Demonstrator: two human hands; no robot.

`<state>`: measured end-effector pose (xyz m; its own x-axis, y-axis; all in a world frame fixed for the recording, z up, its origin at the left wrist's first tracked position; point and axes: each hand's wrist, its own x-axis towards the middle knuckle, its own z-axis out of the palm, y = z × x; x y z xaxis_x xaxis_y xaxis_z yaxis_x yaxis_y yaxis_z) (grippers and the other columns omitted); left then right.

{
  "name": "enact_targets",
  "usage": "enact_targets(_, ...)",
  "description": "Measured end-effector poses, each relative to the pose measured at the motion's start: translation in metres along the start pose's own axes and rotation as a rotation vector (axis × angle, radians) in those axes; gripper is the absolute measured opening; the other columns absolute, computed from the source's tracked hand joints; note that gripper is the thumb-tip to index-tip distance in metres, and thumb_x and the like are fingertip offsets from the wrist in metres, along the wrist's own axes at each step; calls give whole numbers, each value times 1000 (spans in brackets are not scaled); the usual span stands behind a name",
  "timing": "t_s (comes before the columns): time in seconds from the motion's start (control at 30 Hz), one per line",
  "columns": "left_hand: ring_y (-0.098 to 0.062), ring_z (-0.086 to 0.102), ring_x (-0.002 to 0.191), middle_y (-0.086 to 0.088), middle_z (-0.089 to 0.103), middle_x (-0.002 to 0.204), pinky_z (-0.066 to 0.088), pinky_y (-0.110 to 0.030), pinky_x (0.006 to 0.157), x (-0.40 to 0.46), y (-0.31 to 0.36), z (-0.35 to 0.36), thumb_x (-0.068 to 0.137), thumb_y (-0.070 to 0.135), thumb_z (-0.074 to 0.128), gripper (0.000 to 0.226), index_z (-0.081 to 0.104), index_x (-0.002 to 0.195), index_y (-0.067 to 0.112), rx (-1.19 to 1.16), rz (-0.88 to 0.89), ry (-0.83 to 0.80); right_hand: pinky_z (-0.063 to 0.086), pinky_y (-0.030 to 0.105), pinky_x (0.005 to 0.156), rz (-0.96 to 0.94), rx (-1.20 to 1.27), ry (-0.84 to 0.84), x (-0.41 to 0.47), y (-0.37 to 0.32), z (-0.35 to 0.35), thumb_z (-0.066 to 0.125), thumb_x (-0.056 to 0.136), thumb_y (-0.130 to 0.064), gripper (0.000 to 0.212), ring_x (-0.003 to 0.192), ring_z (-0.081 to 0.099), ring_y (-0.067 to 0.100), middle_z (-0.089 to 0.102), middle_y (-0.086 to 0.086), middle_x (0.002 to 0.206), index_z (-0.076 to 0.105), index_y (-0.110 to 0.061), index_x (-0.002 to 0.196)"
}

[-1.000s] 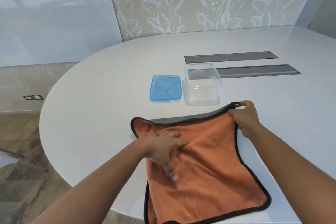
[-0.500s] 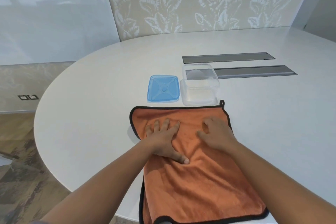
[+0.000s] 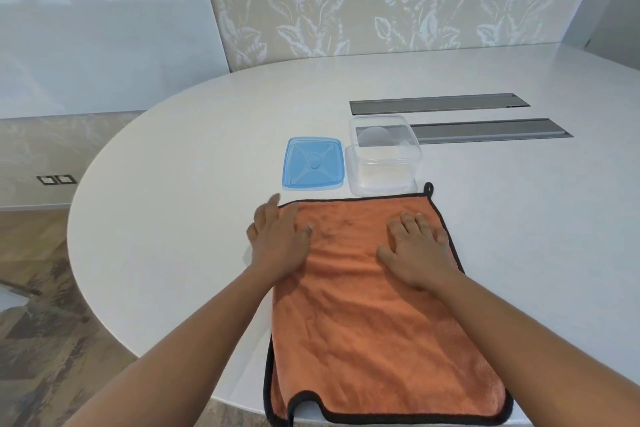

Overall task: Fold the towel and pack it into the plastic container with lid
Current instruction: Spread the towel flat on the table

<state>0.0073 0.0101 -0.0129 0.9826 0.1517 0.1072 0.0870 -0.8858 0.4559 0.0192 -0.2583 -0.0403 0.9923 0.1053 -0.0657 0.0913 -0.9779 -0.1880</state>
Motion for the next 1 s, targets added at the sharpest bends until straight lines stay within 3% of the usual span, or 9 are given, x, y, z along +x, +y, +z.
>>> enact_targets(0.17,-37,31,135,-10,19,158,36,-51,106,3,-14,-15,93,21,47,63,29,153,24,-99,-280,-14,2,58,121,38,48,47,-2,-10,7,20,85,-65,80,157,3,25,12,2,171,25,-31,157)
enact_targets(0.3,-37,56,106,-10,28,144,48,-45,96,0,-21,-20,85,29,61,86,14,157,23,-259,-333,-68,3,58,121,36,28,77,-3,-9,10,17,85,-67,81,157,4,25,14,1,171,25,-32,157)
enact_targets(0.4,-33,62,98,-18,53,126,54,-40,80,4,-21,-27,71,29,66,109,2,159,27,-523,-382,-47,4,58,121,35,21,84,-3,-10,11,17,86,-67,81,156,6,25,15,1,171,25,-32,158)
enact_targets(0.5,-23,61,79,-10,62,90,53,-34,68,10,-27,-30,81,9,57,94,8,160,22,-559,-323,11,5,57,121,38,16,91,-3,-9,11,18,86,-67,80,156,6,25,16,1,170,25,-32,158)
enact_targets(0.67,-22,58,106,-7,58,122,48,-35,96,21,-50,-34,92,4,55,62,43,150,23,-229,-72,-43,5,58,121,33,15,90,-3,-9,11,18,87,-66,79,156,7,25,16,1,170,25,-31,158)
enact_targets(0.77,-21,59,107,-4,56,128,45,-31,92,25,-64,-32,95,6,52,48,55,141,21,-70,65,-44,5,58,121,32,14,89,-4,-9,11,18,87,-66,79,156,6,25,16,1,171,24,-32,158)
enact_targets(0.87,-23,61,96,1,55,122,52,-35,82,24,-76,-30,97,10,53,36,64,130,19,55,144,-10,4,58,121,34,18,84,-4,-9,11,17,87,-67,80,156,5,25,14,1,171,23,-32,159)
enact_targets(1.0,-38,59,99,-6,65,117,52,-43,74,14,-66,-23,91,15,66,17,74,106,14,234,288,242,1,58,121,38,8,70,-3,-9,12,13,85,-69,83,157,2,25,11,0,172,19,-33,160)
